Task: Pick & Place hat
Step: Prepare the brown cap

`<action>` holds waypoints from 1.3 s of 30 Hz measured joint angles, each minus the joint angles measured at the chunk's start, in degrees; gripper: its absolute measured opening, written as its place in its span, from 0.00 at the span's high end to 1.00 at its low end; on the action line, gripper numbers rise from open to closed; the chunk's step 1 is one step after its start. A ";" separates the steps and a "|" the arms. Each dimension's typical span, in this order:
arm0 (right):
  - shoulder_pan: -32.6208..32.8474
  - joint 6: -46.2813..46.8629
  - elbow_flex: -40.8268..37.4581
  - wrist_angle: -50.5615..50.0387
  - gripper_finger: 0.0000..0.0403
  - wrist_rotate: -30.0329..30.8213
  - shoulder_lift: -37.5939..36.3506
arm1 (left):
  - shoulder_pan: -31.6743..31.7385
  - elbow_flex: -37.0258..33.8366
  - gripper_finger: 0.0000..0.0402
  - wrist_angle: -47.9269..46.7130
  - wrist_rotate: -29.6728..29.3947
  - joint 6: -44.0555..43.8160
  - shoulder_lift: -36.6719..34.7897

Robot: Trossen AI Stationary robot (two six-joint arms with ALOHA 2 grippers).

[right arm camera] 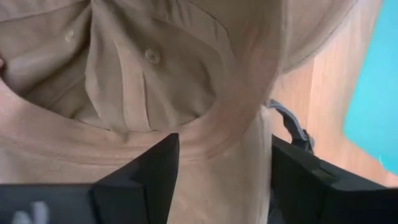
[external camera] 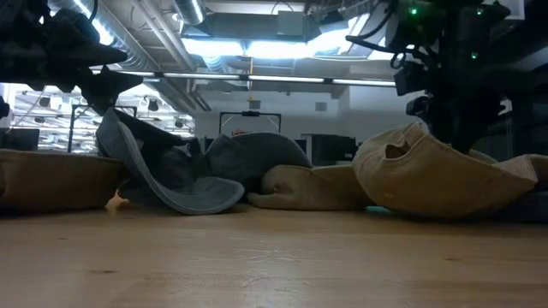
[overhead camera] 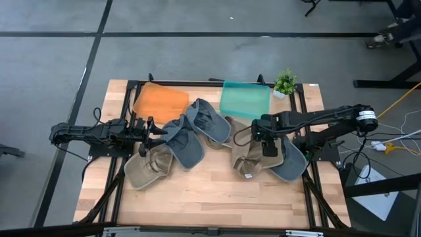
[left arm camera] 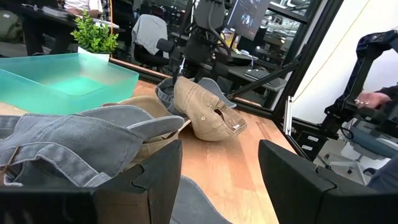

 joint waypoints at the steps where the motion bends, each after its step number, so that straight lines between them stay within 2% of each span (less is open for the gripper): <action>1: 0.15 -0.22 0.00 0.04 0.51 0.02 0.00 | 0.00 0.00 0.48 0.00 0.00 0.00 0.00; 10: 0.43 0.00 0.02 -0.14 0.95 -0.49 -0.03 | 0.00 0.00 0.48 0.00 0.02 0.00 0.00; 17: 0.43 -0.71 0.04 0.75 0.90 -0.18 -0.71 | 0.01 0.00 0.48 0.01 0.02 0.00 0.00; 21: 0.44 -1.78 0.04 3.39 0.95 0.15 -3.30 | 0.00 0.00 0.48 0.00 0.02 0.00 0.00; 24: 0.43 -2.48 0.94 3.49 0.97 2.11 -5.29 | 0.01 -0.01 0.48 0.02 0.00 0.00 0.00; 29: 0.43 -6.21 6.28 3.23 0.92 6.12 -8.02 | 0.02 -0.02 0.48 0.00 0.02 0.00 0.00; 35: 0.43 -10.52 12.10 4.99 0.97 12.94 -8.13 | 0.00 -0.01 0.48 0.01 0.02 0.00 -0.01; 39: 0.43 -15.14 12.15 10.96 0.95 23.08 -7.17 | 0.02 0.00 0.48 0.00 0.02 0.00 0.00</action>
